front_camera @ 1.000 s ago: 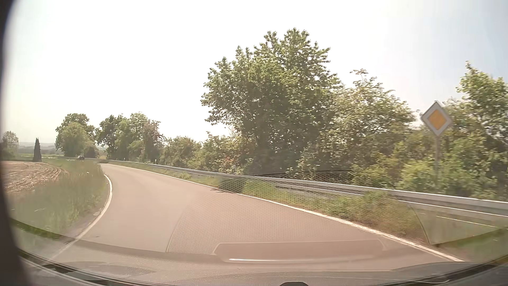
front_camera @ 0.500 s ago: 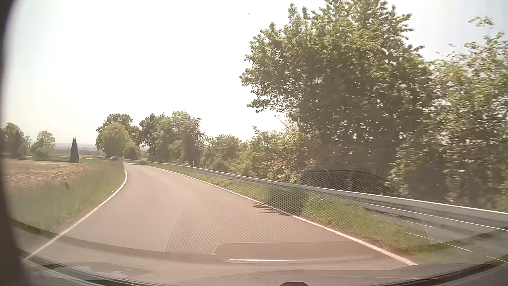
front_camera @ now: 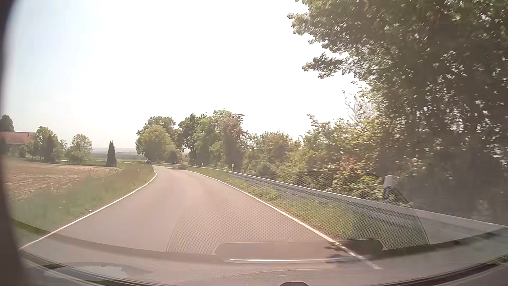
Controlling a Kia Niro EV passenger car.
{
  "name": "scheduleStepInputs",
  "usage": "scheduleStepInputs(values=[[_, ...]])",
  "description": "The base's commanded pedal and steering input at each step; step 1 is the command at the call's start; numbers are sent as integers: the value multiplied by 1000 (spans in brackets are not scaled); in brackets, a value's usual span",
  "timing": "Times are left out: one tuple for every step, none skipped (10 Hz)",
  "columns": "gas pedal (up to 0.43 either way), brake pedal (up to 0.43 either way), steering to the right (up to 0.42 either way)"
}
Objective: Follow the waypoints while adhering to traffic rules and regulations
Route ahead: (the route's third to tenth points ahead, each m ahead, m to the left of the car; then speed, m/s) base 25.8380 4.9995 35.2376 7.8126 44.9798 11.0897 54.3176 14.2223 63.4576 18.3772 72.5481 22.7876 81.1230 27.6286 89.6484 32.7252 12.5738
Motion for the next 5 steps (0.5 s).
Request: scheduleStepInputs(values=[[220, 0, -109], [220, 0, -98], [228, 0, -91], [228, 0, -89], [228, 0, -88]])
